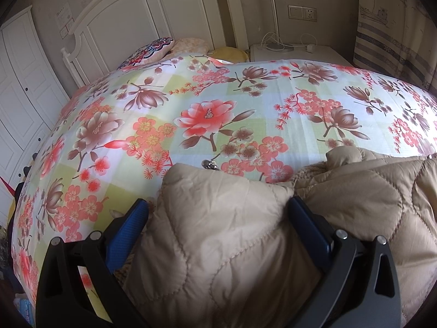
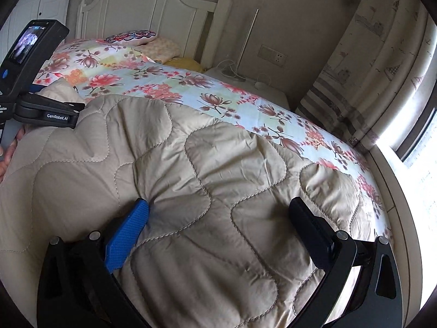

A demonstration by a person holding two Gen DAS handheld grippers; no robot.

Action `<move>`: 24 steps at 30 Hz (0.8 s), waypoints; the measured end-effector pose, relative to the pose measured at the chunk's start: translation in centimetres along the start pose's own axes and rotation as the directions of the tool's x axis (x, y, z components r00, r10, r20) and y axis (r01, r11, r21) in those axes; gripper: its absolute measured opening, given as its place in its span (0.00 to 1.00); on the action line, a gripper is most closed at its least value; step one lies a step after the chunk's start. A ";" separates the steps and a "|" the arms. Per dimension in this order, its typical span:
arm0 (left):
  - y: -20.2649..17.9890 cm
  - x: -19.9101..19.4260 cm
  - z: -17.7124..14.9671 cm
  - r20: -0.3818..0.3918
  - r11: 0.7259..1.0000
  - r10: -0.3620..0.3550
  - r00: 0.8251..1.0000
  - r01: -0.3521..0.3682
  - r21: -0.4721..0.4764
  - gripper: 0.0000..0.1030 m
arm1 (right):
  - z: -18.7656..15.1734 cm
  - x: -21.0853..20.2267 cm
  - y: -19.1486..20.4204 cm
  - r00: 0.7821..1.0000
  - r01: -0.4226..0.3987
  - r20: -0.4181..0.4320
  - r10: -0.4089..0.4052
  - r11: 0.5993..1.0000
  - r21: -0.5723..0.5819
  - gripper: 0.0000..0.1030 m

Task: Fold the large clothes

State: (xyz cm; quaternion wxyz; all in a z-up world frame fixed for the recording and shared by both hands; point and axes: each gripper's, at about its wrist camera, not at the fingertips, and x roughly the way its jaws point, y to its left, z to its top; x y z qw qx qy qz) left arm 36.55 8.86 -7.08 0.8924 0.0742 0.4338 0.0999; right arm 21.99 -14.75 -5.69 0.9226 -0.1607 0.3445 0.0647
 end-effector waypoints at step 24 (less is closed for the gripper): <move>-5.9 -4.9 -3.1 0.012 0.961 -0.259 0.966 0.257 0.103 0.98 | -0.6 -0.7 -2.5 0.996 -0.080 -0.043 0.084 0.994 0.077 0.95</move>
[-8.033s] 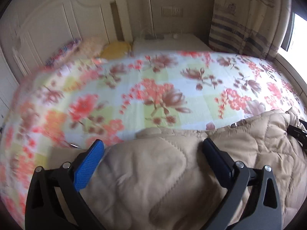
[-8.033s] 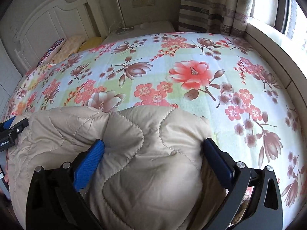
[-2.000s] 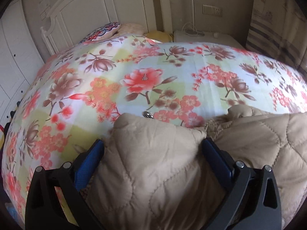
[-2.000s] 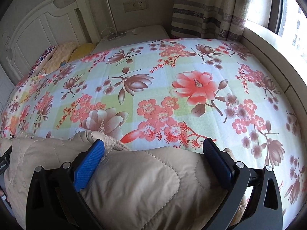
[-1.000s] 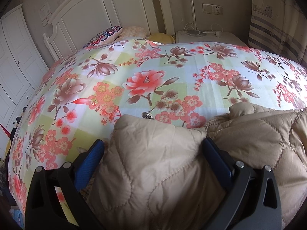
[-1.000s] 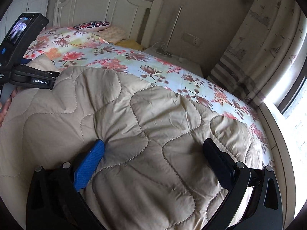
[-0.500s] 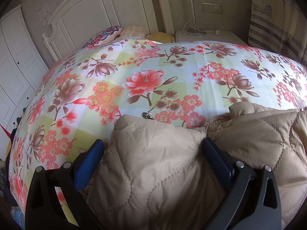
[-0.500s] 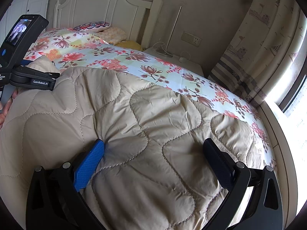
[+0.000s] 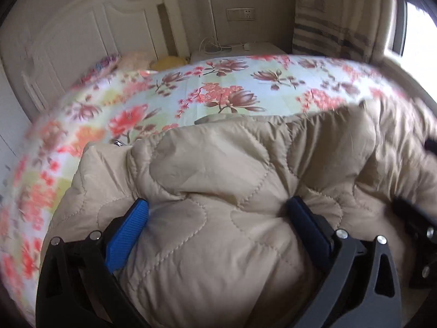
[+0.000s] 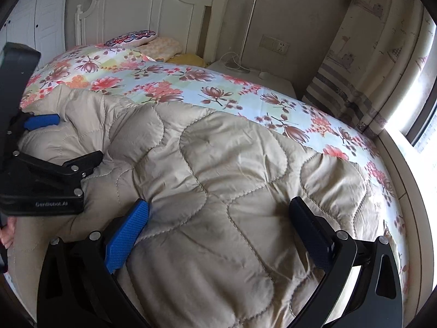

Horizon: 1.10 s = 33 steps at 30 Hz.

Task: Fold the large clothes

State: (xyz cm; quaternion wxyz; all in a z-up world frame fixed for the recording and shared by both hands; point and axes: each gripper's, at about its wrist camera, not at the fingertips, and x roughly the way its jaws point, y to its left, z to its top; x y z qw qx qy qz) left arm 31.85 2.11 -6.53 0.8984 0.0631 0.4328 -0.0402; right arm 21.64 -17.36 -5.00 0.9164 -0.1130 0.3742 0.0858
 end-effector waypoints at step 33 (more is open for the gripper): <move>0.6 0.5 -0.4 -0.004 0.998 -0.041 0.999 0.041 -0.039 0.98 | -13.6 -3.2 -11.7 0.945 -0.324 0.238 0.224 0.546 0.773 0.94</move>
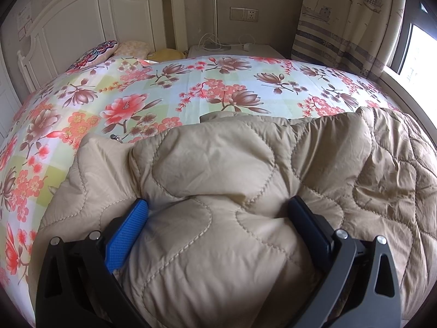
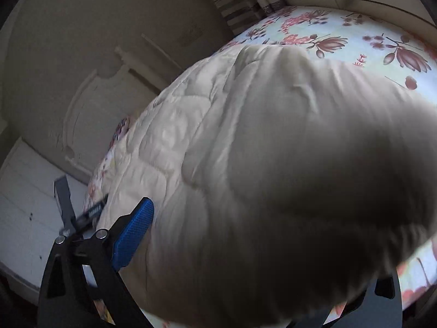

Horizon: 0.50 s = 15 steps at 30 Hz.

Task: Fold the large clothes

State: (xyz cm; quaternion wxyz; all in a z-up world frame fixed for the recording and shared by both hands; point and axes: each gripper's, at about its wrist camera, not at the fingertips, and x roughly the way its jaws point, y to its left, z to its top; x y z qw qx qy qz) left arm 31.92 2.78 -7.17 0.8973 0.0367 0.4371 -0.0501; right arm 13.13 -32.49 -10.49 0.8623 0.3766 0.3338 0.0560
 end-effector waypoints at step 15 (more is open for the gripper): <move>-8.5 -4.4 3.3 0.107 0.983 0.076 0.991 -0.092 0.158 0.98 | -4.2 -6.4 -1.3 0.970 -0.189 0.143 0.196 0.980 -0.063 0.36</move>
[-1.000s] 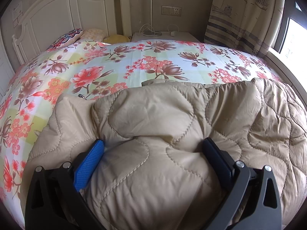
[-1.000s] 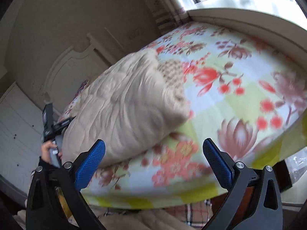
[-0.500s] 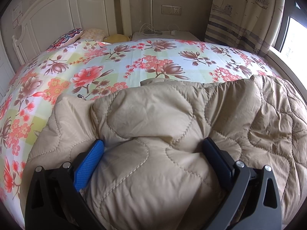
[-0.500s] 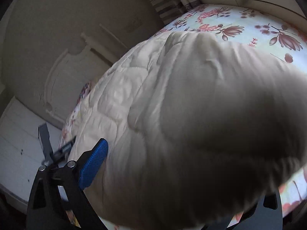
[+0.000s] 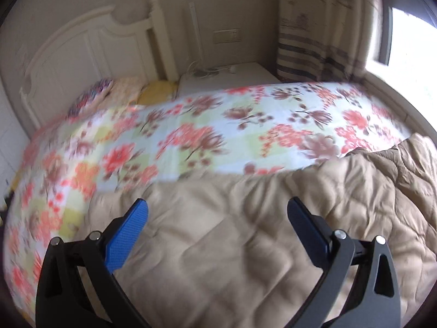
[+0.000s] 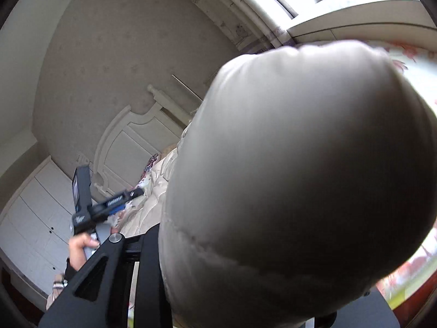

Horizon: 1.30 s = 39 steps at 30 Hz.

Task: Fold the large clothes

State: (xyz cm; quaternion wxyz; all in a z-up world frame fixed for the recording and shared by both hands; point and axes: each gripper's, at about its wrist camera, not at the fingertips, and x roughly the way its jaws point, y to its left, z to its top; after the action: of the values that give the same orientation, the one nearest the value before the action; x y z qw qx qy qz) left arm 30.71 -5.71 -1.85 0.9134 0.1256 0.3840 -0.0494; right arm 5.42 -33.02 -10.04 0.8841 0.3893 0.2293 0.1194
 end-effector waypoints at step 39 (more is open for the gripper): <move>25.2 -21.5 -22.1 0.430 0.896 0.039 0.902 0.159 -0.415 0.98 | -24.9 16.2 31.0 0.943 0.231 0.281 -0.181 -0.256 -0.939 0.43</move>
State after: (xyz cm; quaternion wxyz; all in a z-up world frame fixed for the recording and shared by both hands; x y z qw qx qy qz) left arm 5.12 24.39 3.45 0.9774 -0.1101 0.1795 -0.0167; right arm 6.02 9.80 -6.75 0.8643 -0.4841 0.0987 0.0949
